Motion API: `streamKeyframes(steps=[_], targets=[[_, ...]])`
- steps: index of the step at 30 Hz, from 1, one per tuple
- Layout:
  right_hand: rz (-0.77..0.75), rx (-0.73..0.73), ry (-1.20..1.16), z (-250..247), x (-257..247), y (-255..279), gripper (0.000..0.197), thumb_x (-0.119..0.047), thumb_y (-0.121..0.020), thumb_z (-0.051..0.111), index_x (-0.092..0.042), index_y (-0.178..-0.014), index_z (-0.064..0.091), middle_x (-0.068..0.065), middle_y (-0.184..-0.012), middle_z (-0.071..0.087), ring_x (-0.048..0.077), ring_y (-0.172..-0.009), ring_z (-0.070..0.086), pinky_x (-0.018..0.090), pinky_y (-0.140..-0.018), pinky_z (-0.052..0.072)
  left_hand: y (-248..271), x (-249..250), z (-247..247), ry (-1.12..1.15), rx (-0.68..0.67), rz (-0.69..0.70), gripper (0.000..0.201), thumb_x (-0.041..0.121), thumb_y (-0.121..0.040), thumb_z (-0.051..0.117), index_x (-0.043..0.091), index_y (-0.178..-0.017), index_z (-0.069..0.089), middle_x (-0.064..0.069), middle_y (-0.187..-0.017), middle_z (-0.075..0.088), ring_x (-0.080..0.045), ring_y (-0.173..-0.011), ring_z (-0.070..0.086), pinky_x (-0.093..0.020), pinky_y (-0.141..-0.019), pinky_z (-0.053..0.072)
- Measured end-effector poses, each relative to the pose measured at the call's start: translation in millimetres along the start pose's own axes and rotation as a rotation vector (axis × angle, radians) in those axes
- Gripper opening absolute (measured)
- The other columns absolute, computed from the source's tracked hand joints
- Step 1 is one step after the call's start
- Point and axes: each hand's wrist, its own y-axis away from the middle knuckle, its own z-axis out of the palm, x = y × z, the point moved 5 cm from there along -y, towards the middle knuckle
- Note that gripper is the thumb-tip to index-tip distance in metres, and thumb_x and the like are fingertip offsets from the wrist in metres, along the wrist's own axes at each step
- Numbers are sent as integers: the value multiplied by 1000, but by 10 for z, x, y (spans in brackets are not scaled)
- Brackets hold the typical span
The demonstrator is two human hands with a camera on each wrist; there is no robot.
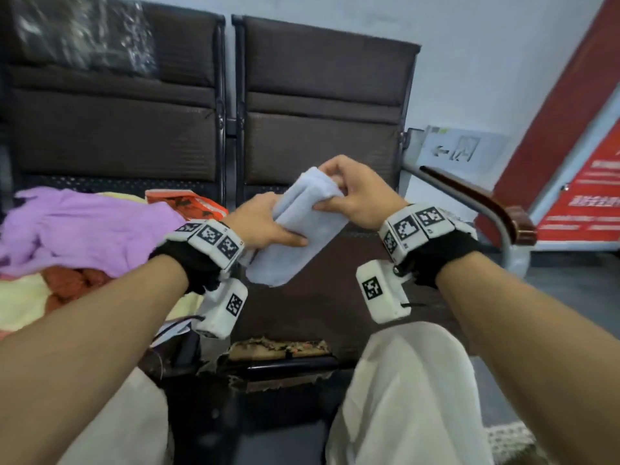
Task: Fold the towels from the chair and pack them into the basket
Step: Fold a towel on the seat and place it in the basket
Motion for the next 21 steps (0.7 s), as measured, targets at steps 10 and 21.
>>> streamKeyframes(steps=[10, 21], targets=[[88, 342, -90, -1025, 19, 1094, 18, -14, -85, 68, -13, -103, 66, 0, -100, 69, 13, -95, 64, 31, -85, 50, 235, 1154, 354, -237, -208, 68, 19, 30, -89, 55, 15, -94, 45, -8, -93, 56, -25, -83, 56, -34, -64, 43], [579, 843, -333, -1342, 1669, 3438, 29, -20, -77, 78, -7, -102, 68, 6, -95, 72, 12, -87, 68, 24, -76, 53, 198, 2062, 2528, -416, -631, 293, 29, 26, -97, 47, 3, -113, 53, -12, -114, 58, -27, -103, 55, -35, -87, 42]])
